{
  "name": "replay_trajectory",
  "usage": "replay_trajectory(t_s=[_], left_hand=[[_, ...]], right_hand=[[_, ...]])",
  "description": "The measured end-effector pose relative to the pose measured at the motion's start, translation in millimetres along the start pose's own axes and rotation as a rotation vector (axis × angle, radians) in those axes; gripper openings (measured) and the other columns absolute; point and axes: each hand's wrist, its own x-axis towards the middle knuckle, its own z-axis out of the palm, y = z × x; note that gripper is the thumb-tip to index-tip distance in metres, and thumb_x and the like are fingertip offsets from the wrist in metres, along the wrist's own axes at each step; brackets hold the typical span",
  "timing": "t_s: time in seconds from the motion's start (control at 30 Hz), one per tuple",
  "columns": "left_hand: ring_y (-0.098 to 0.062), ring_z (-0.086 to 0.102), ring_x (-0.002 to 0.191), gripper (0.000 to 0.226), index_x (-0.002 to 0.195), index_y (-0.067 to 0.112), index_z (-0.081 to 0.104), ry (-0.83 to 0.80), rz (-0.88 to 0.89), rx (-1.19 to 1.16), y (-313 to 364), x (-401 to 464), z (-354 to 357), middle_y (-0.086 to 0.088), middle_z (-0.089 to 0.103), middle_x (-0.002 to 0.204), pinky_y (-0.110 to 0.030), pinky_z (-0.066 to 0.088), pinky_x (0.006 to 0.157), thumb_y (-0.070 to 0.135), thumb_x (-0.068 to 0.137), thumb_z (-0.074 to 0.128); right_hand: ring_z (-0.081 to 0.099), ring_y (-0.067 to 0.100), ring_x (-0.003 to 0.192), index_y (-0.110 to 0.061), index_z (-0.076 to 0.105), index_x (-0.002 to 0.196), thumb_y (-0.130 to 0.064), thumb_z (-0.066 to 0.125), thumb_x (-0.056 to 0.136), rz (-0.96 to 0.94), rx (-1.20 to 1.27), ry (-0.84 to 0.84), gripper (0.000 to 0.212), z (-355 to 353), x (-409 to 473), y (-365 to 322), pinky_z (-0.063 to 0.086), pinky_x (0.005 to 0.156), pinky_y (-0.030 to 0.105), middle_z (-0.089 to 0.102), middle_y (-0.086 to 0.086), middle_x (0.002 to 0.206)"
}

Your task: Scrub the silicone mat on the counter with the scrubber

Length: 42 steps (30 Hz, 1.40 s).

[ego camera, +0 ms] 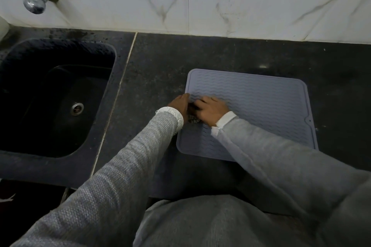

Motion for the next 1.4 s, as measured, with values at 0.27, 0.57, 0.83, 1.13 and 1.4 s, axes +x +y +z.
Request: replay_trajectory(t_s=[0.27,0.57,0.83,1.13,1.4], left_hand=[[-0.031,0.042,0.129,0.07,0.143,0.004,0.025,-0.059,0.006,-0.064,-2.1,-1.1,-1.2,-0.019,0.038,0.141,-0.039,0.035,0.108,0.002,0.084,0.061],[-0.031,0.035,0.135,0.069,0.145,0.005,0.023,-0.021,-0.018,0.005,-1.4,1.0,0.4,-0.018,0.032,0.147,-0.035,0.029,0.111,0.013,0.086,0.058],[-0.032,0.043,0.128,0.067,0.142,0.005,0.028,-0.06,-0.001,-0.073,-2.8,0.0,1.6,-0.019,0.037,0.14,-0.04,0.035,0.108,0.008,0.084,0.061],[-0.033,0.038,0.131,0.07,0.144,0.006,0.025,-0.034,-0.006,0.033,0.1,-1.0,0.9,-0.018,0.035,0.142,-0.04,0.033,0.108,0.008,0.083,0.059],[-0.032,0.037,0.132,0.076,0.144,0.009,0.023,-0.086,0.002,0.06,-0.5,-0.1,0.2,-0.017,0.031,0.144,-0.04,0.032,0.11,0.008,0.082,0.065]], right_hand=[[0.037,0.028,0.126,-0.021,0.048,0.132,-0.016,0.051,0.089,0.007,0.003,-0.101,0.044,5.3,-37.0,39.8,0.036,0.099,0.044,0.043,0.002,0.141],[0.049,0.026,0.117,-0.021,0.064,0.116,-0.02,0.045,0.089,-0.072,-0.048,0.11,0.033,-4.4,-6.2,-10.9,0.043,0.089,0.036,0.053,0.001,0.133],[0.04,0.027,0.123,-0.02,0.05,0.131,-0.013,0.052,0.09,-0.032,-0.014,-0.065,0.042,0.3,-40.1,26.6,0.04,0.095,0.042,0.047,0.002,0.137],[0.058,0.014,0.109,-0.035,0.069,0.104,-0.033,0.058,0.081,-0.147,-0.106,0.038,0.025,-3.5,-19.1,-12.2,0.048,0.082,0.028,0.062,-0.013,0.12],[0.058,0.027,0.105,-0.02,0.067,0.112,-0.014,0.074,0.072,-0.1,-0.02,-0.048,0.041,1.6,-66.9,36.8,0.051,0.081,0.039,0.065,0.001,0.117]])
